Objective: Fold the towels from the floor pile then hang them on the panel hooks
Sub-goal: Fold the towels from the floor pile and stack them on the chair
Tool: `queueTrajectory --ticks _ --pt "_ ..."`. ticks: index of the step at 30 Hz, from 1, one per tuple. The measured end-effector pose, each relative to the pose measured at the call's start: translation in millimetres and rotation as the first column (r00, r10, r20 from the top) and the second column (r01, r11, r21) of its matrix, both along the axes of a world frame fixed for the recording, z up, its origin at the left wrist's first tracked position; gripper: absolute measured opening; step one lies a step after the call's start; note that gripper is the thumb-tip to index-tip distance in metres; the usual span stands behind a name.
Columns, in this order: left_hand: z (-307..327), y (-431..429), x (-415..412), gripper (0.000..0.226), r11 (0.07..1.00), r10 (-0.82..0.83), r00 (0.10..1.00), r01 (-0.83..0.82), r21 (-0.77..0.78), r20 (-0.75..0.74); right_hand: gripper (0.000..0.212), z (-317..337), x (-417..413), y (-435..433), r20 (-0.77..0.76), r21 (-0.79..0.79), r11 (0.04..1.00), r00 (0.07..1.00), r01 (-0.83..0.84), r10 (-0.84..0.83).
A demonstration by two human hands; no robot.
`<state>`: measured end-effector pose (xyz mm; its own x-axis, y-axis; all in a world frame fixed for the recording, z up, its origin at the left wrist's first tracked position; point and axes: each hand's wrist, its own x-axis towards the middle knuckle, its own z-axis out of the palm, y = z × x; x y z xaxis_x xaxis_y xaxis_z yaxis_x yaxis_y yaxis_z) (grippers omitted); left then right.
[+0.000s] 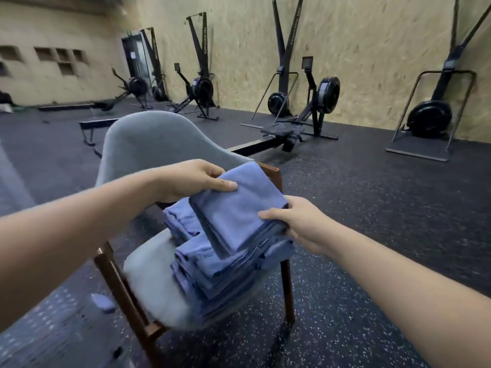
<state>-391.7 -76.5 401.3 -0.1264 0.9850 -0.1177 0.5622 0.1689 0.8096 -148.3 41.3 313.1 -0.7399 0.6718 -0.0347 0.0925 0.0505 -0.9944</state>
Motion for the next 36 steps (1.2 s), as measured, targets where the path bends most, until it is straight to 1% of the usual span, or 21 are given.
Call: queueTrajectory --ticks 2,4,6,8,9,10,11,12,14,15,18,21,23,25,28,31,34,36 --pt "-3 7 -31 0.039 0.995 0.094 0.995 -0.095 -0.043 -0.030 0.020 -2 -37 3 -0.028 -0.112 0.993 0.999 0.027 -0.031" --pt "-11 15 -64 0.037 0.983 0.154 0.985 -0.161 -0.089 -0.078 0.011 -6 -75 6 -0.009 -0.156 0.986 0.998 0.053 -0.055" --pt "-21 23 -94 0.034 0.970 0.196 0.969 -0.214 -0.116 -0.151 0.015 -13 -111 12 0.032 -0.159 0.982 0.995 0.102 -0.099" --pt "-31 32 -117 0.033 0.957 0.214 0.935 -0.259 -0.133 -0.283 0.026 -19 -141 15 0.067 -0.149 0.978 0.988 0.148 -0.139" --pt "-36 37 -125 0.035 0.952 0.217 0.912 -0.277 -0.133 -0.349 0.026 -22 -154 16 0.080 -0.133 0.977 0.985 0.165 -0.155" --pt "-41 42 -132 0.035 0.947 0.220 0.889 -0.294 -0.132 -0.402 0.023 -24 -163 16 0.096 -0.094 0.980 0.981 0.176 -0.167" --pt "-46 47 -137 0.034 0.943 0.216 0.868 -0.305 -0.137 -0.446 0.023 -27 -171 17 0.133 -0.012 0.981 0.973 0.191 -0.188" --pt "-53 52 -142 0.032 0.939 0.206 0.846 -0.313 -0.144 -0.492 0.028 -30 -177 18 0.191 0.118 0.973 0.957 0.197 -0.217" --pt "-67 59 -147 0.026 0.932 0.176 0.791 -0.325 -0.160 -0.586 0.033 -35 -183 20 0.332 0.414 0.899 0.896 0.143 -0.295" --pt "-74 63 -148 0.027 0.930 0.155 0.760 -0.328 -0.167 -0.631 0.033 -36 -185 19 0.371 0.502 0.859 0.872 0.101 -0.319" --pt "-85 69 -144 0.046 0.941 0.098 0.665 -0.304 -0.148 -0.740 0.036 -36 -182 15 0.408 0.610 0.792 0.853 0.011 -0.326" --pt "-82 72 -132 0.058 0.972 0.131 0.623 -0.235 -0.025 -0.771 0.034 -29 -162 13 0.377 0.673 0.740 0.871 -0.025 -0.314" --pt "-74 71 -112 0.059 0.987 0.137 0.625 -0.154 0.051 -0.769 0.033 -21 -137 12 0.327 0.688 0.725 0.895 -0.005 -0.304" --pt "-65 70 -78 0.048 0.991 0.133 0.670 -0.082 0.105 -0.730 0.034 -14 -104 10 0.256 0.710 0.703 0.919 0.031 -0.299" --pt "-61 71 -12 0.028 0.987 0.092 0.747 0.021 0.162 -0.658 0.026 -7 -45 7 0.190 0.733 0.675 0.927 0.085 -0.323" --pt "-66 74 59 0.018 0.975 0.007 0.792 0.130 0.180 -0.610 0.023 -11 21 4 0.178 0.714 0.687 0.915 0.132 -0.361" --pt "-85 78 130 0.016 0.955 -0.113 0.808 0.249 0.162 -0.578 0.020 -28 90 -2 0.196 0.670 0.718 0.888 0.189 -0.416" --pt "-105 81 175 0.016 0.947 -0.175 0.813 0.293 0.131 -0.555 0.017 -47 136 -6 0.224 0.644 0.729 0.854 0.231 -0.469"
